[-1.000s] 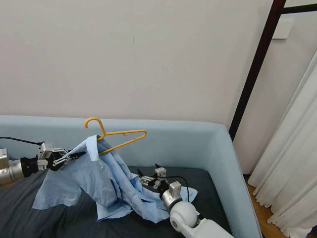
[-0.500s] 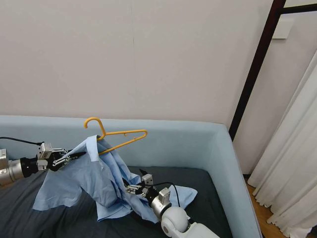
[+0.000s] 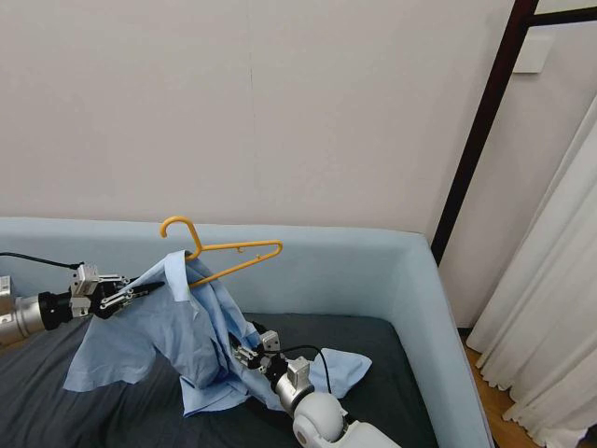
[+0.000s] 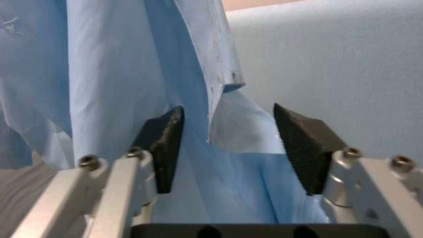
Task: Pick up the clothes from the sofa and hang them on the clothes hanger.
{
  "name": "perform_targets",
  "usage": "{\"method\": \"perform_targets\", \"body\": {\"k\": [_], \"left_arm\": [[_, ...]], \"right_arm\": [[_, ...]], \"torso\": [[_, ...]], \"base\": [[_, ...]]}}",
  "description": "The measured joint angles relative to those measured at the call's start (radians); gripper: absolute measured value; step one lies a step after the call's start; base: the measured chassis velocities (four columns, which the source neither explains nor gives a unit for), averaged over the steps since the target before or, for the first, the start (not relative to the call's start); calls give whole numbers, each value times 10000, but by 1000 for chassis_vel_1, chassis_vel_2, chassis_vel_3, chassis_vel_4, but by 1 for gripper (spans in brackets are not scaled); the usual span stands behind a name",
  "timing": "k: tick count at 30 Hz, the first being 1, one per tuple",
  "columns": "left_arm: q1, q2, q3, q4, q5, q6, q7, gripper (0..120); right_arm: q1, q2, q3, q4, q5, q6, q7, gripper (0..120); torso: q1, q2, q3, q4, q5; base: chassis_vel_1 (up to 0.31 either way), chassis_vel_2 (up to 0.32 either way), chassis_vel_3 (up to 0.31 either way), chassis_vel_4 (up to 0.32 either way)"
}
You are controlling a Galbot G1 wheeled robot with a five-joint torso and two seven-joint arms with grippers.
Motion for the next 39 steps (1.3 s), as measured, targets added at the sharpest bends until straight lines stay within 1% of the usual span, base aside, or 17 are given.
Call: {"method": "perform_targets", "body": {"k": [1, 2, 4, 5, 7, 8, 10, 12, 13, 22, 26, 28, 30, 32, 36, 38, 39], "left_arm": [[-35, -12, 13, 25, -2, -7, -6, 8], [-47, -18, 20, 30, -2, -9, -7, 8], [-115, -59, 67, 75, -4, -17, -26, 8], [-115, -59, 67, 75, -4, -17, -26, 8], [-146, -78, 84, 92, -6, -19, -33, 8], [-153, -84, 89, 94, -7, -20, -35, 8], [-168, -96, 98, 96, -9, -27, -41, 8], [-170, -97, 98, 96, -13, -29, -43, 8], [-174, -97, 98, 92, -29, -38, -49, 8], [-189, -41, 82, 74, -88, -89, -59, 8], [-191, -110, 71, 79, -90, -107, -61, 8], [-190, -117, 70, 81, -90, -108, -60, 8], [-190, -138, 65, 83, -90, -123, -61, 8], [-209, -166, 46, 42, -145, -165, -71, 8], [-265, -187, 37, -20, -254, -227, -78, 8], [-389, -279, 2, -178, -453, -291, -80, 8], [-401, -301, -11, -216, -489, -300, -81, 8]], "right_arm": [[15, -18, 5, 0, 29, 0, -44, 46], [19, -25, 7, 1, 34, 0, -52, 44], [41, -111, 28, 43, 93, -12, -69, 30], [41, -111, 28, 43, 93, -12, -69, 30], [51, -184, 45, 76, 141, -26, -60, 24], [53, -203, 49, 82, 156, -28, -58, 20], [59, -277, 71, 134, 264, -40, -49, 10], [61, -284, 77, 146, 282, -40, -46, 8], [65, -298, 98, 178, 325, -41, -44, 1], [64, -437, 399, 447, 664, 54, -36, 0], [79, -815, 760, 732, 942, 164, -172, 0], [81, -845, 782, 753, 959, 172, -179, 0], [76, -1010, 900, 898, 1070, 204, -208, 0], [39, -1313, 1277, 1392, 1353, 232, -411, 0], [69, -1582, 1598, 1861, 1777, 177, -706, 0], [370, -2244, 1968, 2638, 2607, -213, -851, 0], [434, -2341, 2002, 2748, 2718, -291, -836, 0]], "torso": [[0, 0, 0, 0, 1], [0, 0, 0, 0, 1], [0, 0, 0, 0, 0], [0, 0, 0, 0, 0], [0, 0, 0, 0, 1], [0, 0, 0, 0, 1], [0, 0, 0, 0, 1], [0, 0, 0, 0, 1], [0, 0, 0, 0, 1], [0, 0, 0, 1, 1], [1, 0, 0, 0, 1], [0, 0, 0, 0, 1], [0, 0, 0, 0, 1], [0, 0, 0, 1, 2], [0, 0, 0, 1, 3], [0, 0, 0, 0, 4], [0, 0, 0, 0, 3]], "base": [[0, 0, 0, 0], [0, 0, 0, 0], [0, 0, 0, 0], [0, 0, 0, 0], [0, 0, 0, 0], [0, 0, 0, 0], [0, 0, 0, 0], [0, 0, 0, 0], [0, 0, 0, 0], [0, 0, 0, 0], [0, 0, 0, 0], [0, 0, 0, 0], [0, 0, 0, 0], [0, 0, 0, 0], [0, 0, 0, 0], [0, 0, 0, 0], [0, 0, 0, 0]]}}
